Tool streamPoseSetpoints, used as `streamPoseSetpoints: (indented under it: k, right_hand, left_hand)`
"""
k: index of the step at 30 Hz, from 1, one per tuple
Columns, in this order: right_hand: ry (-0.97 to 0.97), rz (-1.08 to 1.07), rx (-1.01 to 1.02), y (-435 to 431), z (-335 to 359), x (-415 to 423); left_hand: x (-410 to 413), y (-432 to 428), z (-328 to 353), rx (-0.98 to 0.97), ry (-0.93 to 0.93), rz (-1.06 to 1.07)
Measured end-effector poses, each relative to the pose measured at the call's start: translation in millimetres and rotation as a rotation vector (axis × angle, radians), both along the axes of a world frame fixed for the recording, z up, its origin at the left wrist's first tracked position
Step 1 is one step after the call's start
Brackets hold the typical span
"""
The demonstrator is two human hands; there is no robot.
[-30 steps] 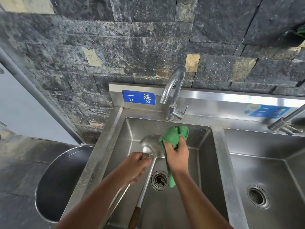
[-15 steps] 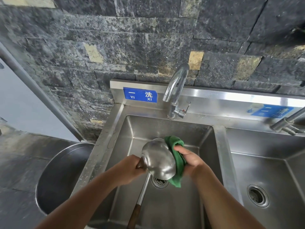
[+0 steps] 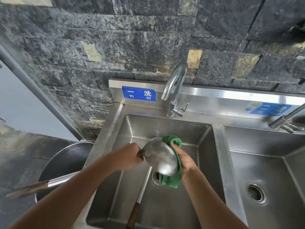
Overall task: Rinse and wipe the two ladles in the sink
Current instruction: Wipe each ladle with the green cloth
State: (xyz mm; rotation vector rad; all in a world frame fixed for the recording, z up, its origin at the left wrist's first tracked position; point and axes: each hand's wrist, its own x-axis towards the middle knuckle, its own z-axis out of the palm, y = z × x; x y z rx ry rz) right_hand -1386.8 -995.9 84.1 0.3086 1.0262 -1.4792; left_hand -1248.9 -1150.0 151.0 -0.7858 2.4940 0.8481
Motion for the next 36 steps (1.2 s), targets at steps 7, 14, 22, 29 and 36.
streamPoseSetpoints:
  k: [7, 14, 22, 29, 36]
  right_hand:
    - [-0.050, -0.430, 0.247, -21, 15, 18]
    - [0.016, -0.508, 0.360, -32, 42, 46]
    - [0.304, -0.426, 0.369, -23, 45, 61]
    - [0.607, -0.275, 0.333, -13, 40, 47]
    - [0.364, -0.359, 0.401, 11, 13, 38]
  left_hand:
    - [-8, 17, -6, -0.126, -0.043, 0.206]
    - [-21, 31, -22, -0.061, -0.073, 0.188]
    - [-12, 27, -23, 0.040, -0.269, 0.097]
    - [-1, 16, -40, 0.214, -0.107, 0.336]
    - [2, 1, -38, 0.759, 0.041, 0.682]
